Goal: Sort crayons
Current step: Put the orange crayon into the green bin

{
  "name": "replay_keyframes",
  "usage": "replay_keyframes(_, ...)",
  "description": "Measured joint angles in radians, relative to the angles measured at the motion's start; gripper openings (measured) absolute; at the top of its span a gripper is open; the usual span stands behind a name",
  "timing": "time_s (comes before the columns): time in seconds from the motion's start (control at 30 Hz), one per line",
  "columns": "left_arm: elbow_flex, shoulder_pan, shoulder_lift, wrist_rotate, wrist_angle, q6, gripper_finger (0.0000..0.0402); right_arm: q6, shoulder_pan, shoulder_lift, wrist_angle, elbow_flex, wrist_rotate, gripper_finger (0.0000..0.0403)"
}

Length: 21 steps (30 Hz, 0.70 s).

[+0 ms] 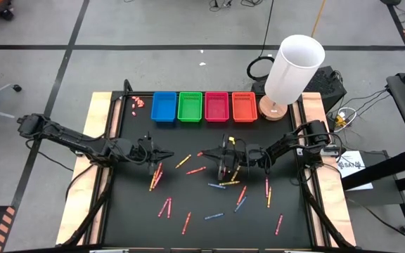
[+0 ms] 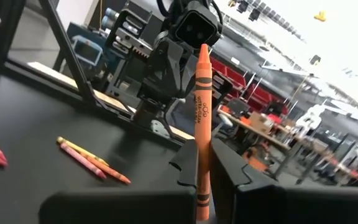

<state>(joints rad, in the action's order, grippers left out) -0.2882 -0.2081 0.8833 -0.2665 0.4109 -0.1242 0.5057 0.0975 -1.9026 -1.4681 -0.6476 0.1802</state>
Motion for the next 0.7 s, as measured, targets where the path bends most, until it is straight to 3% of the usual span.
replay_keyframes(0.6, 0.0, 0.0, 0.0, 0.0, -0.001, 0.009, 0.0001, -0.455, 0.0, 0.0, -0.001, 0.0, 0.004, 0.0002)
replay_keyframes(0.7, 0.0, 0.0, 0.0, 0.0, -0.002, 0.009, 0.0001, -0.5, 0.0, 0.0, -0.001, 0.0, 0.043, 0.0002)
